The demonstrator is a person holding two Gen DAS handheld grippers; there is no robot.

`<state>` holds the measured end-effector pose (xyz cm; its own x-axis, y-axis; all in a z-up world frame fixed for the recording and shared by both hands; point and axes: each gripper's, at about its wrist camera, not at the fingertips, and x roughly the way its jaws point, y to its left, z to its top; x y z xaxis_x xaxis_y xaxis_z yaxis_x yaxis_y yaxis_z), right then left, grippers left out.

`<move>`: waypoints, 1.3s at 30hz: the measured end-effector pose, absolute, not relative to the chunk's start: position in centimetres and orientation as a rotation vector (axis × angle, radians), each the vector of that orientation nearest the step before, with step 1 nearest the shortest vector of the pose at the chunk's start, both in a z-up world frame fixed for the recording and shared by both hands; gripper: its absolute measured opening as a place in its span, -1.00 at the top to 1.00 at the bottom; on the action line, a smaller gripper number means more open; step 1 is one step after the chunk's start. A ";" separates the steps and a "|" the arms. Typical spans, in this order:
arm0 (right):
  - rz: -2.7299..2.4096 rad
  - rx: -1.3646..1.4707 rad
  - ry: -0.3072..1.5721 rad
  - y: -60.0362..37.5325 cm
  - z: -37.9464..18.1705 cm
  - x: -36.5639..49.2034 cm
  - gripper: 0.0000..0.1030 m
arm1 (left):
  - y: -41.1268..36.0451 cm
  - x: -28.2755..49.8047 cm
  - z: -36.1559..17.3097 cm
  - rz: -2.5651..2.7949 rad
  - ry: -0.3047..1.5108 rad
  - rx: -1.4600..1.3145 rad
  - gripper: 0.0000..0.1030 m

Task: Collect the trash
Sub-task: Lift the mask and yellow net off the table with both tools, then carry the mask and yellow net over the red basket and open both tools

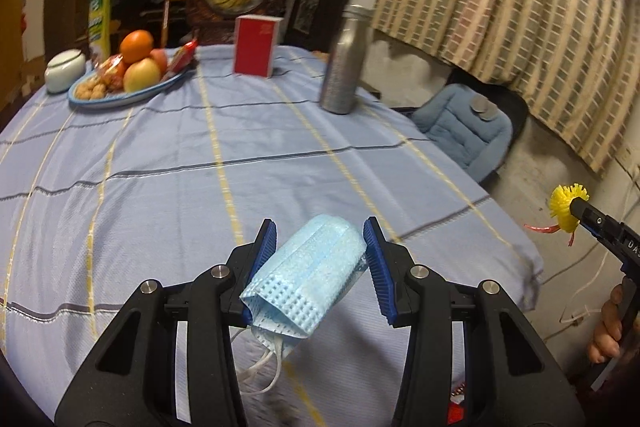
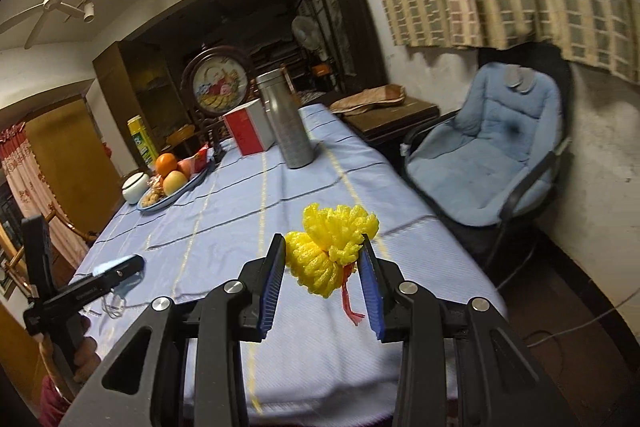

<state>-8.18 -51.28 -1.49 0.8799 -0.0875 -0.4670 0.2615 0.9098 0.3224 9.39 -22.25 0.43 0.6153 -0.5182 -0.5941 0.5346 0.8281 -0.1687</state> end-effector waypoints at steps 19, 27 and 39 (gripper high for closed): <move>-0.375 0.534 0.894 -59.7 -17.5 -17.9 -0.21 | -38.8 -1.1 -3.2 -0.977 0.779 0.312 0.12; -0.479 0.687 0.682 -64.9 -15.7 -22.8 -0.50 | -46.2 -5.4 -7.4 -1.115 0.848 0.486 0.12; -0.502 0.798 0.615 -68.2 -17.3 -24.5 -0.51 | -53.2 -10.0 -12.8 -1.235 0.940 0.642 0.07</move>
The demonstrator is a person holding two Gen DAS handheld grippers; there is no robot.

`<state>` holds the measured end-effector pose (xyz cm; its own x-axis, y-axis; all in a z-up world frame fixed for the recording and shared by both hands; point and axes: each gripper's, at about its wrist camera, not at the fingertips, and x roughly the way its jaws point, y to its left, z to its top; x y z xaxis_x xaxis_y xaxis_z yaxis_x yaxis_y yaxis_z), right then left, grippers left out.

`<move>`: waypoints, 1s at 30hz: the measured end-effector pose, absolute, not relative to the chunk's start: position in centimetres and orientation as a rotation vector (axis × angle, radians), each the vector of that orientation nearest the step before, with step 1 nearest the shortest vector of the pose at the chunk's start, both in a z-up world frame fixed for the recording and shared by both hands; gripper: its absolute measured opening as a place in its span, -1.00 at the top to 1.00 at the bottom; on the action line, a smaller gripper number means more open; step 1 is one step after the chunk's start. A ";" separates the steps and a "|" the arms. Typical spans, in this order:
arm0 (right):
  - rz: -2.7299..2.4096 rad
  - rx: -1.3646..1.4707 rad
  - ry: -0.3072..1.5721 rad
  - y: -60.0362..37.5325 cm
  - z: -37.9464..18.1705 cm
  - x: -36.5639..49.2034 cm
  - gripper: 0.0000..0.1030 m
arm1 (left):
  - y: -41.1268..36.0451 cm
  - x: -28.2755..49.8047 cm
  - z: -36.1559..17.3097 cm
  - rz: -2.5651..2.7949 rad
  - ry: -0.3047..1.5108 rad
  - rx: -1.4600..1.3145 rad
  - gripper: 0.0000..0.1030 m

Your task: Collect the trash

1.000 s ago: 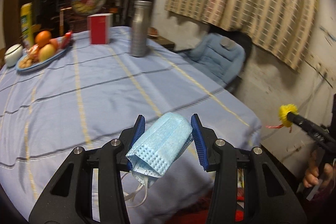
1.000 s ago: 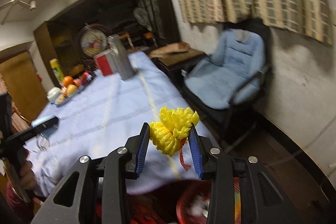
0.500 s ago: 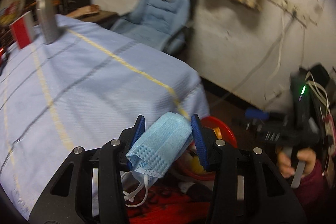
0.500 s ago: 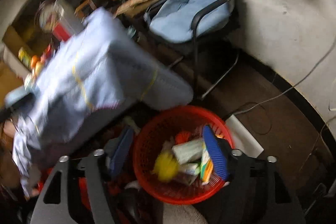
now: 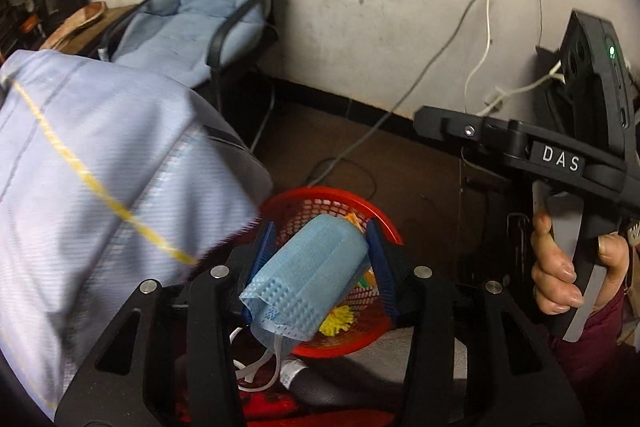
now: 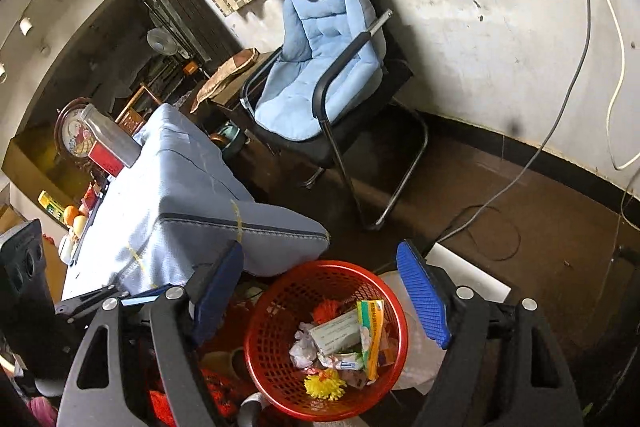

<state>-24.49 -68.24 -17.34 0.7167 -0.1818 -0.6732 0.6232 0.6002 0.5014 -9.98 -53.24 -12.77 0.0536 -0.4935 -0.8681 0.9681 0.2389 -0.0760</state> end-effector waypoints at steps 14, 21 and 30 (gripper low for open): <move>-0.484 0.756 0.734 -66.6 -19.1 -23.4 -0.51 | -52.7 -9.9 -14.5 -1.194 0.970 0.645 -0.45; -0.503 0.657 0.837 -64.8 -18.0 -22.6 -0.51 | -51.2 -9.2 -14.3 -1.142 0.930 0.639 -0.68; -0.619 0.447 1.004 -61.2 -15.6 -23.7 -0.64 | -49.2 -8.0 -14.0 -1.133 1.007 0.564 -0.79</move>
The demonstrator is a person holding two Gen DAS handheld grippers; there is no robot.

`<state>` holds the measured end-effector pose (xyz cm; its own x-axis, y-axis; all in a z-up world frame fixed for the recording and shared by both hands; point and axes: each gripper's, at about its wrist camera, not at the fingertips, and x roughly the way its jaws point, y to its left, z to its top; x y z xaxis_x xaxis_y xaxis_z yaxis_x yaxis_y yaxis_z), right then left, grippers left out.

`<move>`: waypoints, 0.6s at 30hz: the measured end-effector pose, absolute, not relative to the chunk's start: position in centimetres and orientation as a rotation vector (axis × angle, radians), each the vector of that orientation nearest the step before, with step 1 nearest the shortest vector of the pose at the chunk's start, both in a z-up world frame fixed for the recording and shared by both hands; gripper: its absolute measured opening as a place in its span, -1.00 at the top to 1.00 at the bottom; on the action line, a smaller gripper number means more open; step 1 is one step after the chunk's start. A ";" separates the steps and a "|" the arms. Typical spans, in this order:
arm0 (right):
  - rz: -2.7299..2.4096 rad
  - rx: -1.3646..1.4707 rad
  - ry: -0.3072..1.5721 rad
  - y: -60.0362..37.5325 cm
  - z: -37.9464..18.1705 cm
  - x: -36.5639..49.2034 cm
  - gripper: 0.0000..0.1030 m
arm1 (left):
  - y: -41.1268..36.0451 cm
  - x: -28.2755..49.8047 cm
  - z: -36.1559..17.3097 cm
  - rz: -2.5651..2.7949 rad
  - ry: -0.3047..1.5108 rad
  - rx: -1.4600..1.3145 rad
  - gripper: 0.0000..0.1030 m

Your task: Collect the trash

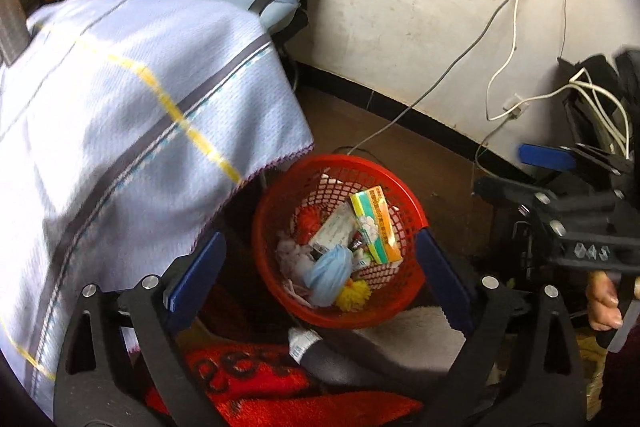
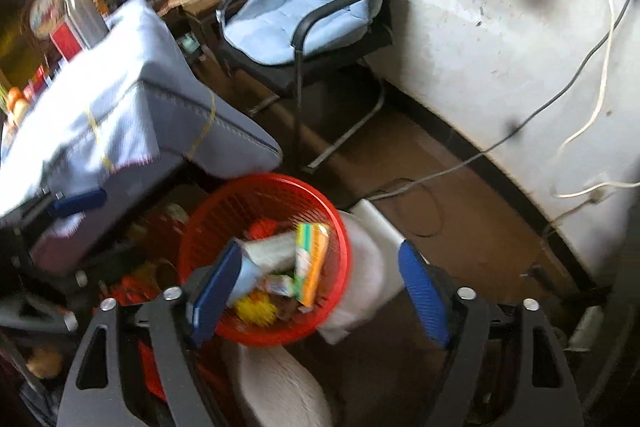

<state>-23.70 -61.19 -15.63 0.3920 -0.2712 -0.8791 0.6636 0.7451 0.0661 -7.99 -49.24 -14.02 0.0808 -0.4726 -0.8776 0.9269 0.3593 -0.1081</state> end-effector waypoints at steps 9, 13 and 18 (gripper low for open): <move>-0.575 0.346 1.167 -57.5 -17.5 -24.5 -0.74 | -47.3 -8.9 -13.7 -1.040 1.022 0.618 -0.79; -0.550 0.368 1.179 -56.5 -19.1 -24.5 -0.74 | -46.4 -9.1 -13.6 -0.997 0.974 0.684 -0.85; -0.536 0.517 1.115 -57.6 -19.9 -24.6 -0.74 | -46.4 -8.9 -15.1 -0.999 0.982 0.742 -0.85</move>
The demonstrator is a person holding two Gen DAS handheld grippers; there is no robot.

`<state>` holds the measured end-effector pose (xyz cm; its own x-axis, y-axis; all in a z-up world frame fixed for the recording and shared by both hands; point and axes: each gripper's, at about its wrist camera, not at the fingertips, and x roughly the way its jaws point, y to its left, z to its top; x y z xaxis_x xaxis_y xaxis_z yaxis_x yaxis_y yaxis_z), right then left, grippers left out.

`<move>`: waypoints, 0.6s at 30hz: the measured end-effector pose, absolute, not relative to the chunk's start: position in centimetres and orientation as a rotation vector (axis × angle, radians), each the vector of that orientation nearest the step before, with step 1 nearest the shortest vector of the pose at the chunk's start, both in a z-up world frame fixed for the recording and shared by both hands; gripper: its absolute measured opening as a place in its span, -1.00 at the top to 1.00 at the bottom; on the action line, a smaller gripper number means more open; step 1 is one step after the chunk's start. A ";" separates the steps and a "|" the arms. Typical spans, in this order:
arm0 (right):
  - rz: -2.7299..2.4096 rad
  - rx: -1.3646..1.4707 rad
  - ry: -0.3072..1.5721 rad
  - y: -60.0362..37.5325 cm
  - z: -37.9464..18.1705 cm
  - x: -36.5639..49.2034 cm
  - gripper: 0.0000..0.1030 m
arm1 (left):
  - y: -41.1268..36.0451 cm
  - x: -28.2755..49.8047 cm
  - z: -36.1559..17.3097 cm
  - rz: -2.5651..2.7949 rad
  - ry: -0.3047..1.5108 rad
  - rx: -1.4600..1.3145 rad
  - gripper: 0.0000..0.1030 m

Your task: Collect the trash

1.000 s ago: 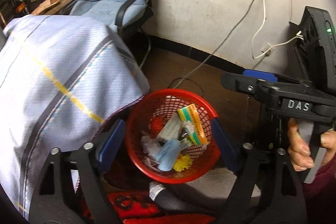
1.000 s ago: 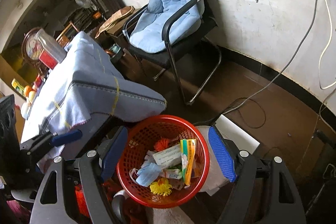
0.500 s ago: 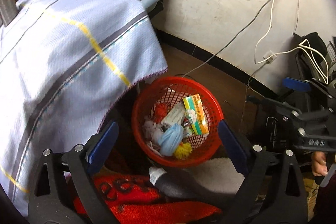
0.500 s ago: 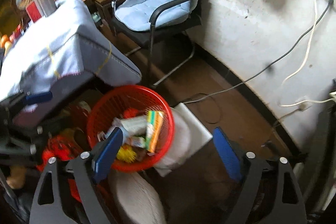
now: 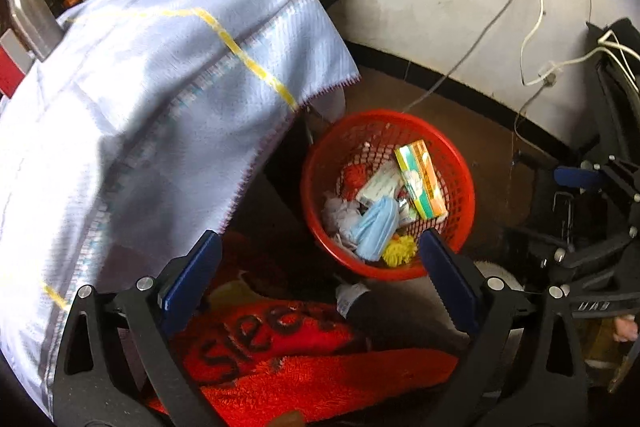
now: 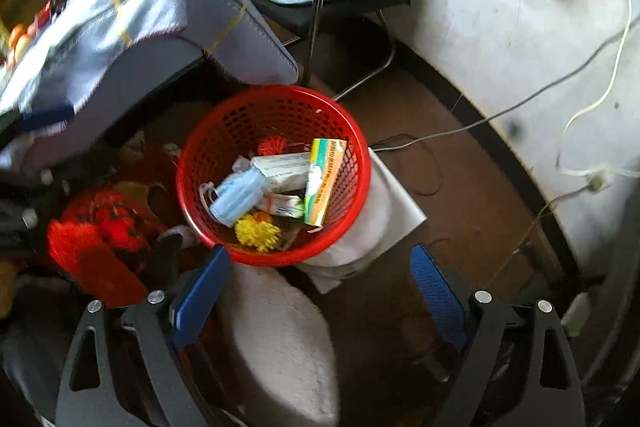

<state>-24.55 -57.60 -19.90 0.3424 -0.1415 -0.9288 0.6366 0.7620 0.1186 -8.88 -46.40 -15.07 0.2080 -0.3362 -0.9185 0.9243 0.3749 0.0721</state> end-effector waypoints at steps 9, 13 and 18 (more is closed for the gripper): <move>-0.628 0.676 1.060 -57.6 -23.6 -25.9 -0.74 | -47.4 -9.9 -17.8 -1.022 0.980 0.853 -0.85; -0.654 0.684 1.058 -57.3 -24.3 -26.2 -0.74 | -47.8 -10.3 -18.6 -1.019 0.979 0.885 -0.85; -0.696 0.672 1.048 -56.9 -24.5 -26.4 -0.74 | -48.0 -10.6 -18.9 -1.016 0.976 0.901 -0.85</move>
<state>-26.40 -56.90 -24.45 0.3346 -0.1863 -0.9238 0.7792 0.6061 0.1600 -10.63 -48.01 -18.85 0.2185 -0.2582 -0.9410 0.9508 0.2732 0.1458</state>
